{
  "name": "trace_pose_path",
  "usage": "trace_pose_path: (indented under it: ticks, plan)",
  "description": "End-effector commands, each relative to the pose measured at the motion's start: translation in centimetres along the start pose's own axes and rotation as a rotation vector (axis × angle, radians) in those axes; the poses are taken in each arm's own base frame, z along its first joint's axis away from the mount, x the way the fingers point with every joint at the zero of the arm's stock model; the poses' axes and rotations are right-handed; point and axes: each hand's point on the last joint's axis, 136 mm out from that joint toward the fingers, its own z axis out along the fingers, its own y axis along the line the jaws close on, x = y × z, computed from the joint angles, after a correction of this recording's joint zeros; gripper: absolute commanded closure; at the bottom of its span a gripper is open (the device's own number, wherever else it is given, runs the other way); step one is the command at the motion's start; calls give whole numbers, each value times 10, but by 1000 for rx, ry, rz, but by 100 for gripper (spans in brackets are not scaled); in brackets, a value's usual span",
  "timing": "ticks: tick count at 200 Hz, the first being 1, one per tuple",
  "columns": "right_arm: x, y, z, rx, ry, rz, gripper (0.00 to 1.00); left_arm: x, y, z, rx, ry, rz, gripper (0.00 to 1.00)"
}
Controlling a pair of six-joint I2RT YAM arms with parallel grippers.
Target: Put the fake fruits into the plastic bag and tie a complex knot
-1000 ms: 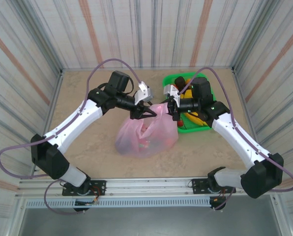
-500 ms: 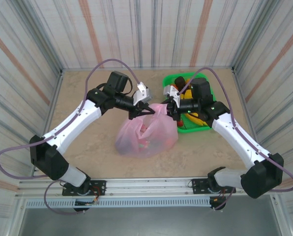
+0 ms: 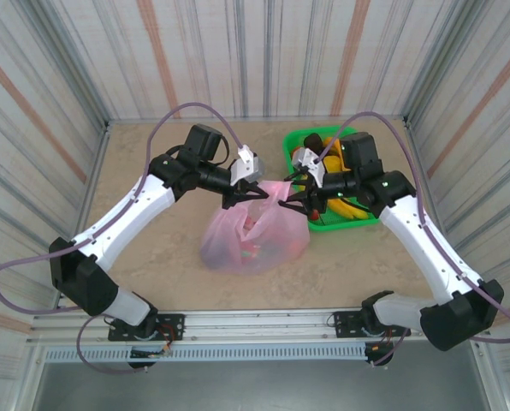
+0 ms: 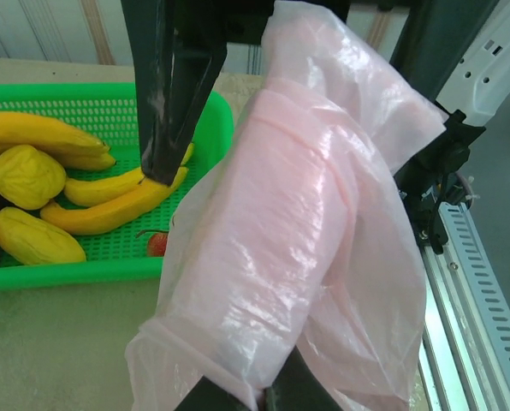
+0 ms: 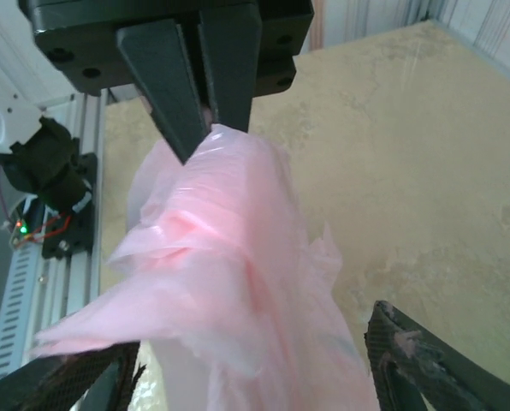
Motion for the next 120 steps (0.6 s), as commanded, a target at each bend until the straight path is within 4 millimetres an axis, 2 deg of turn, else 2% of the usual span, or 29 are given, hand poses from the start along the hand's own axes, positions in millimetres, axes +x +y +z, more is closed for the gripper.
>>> trace_pose_path:
  ticks: [1,30,61,88,120]
  plan:
    - [14,11,-19,23,118,22,25,-3,-8,-10,-3,-10,48,94]
    - [12,14,-28,33,169,21,14,-4,-8,-10,-5,-8,61,94]
    - [2,17,-28,27,170,-7,1,-4,-9,-9,-2,-8,70,94]
    - [-10,9,-23,43,169,-10,0,-5,-11,-9,6,-11,76,95]
    - [-13,1,-12,23,196,-8,3,-7,-13,-9,14,-18,83,95]
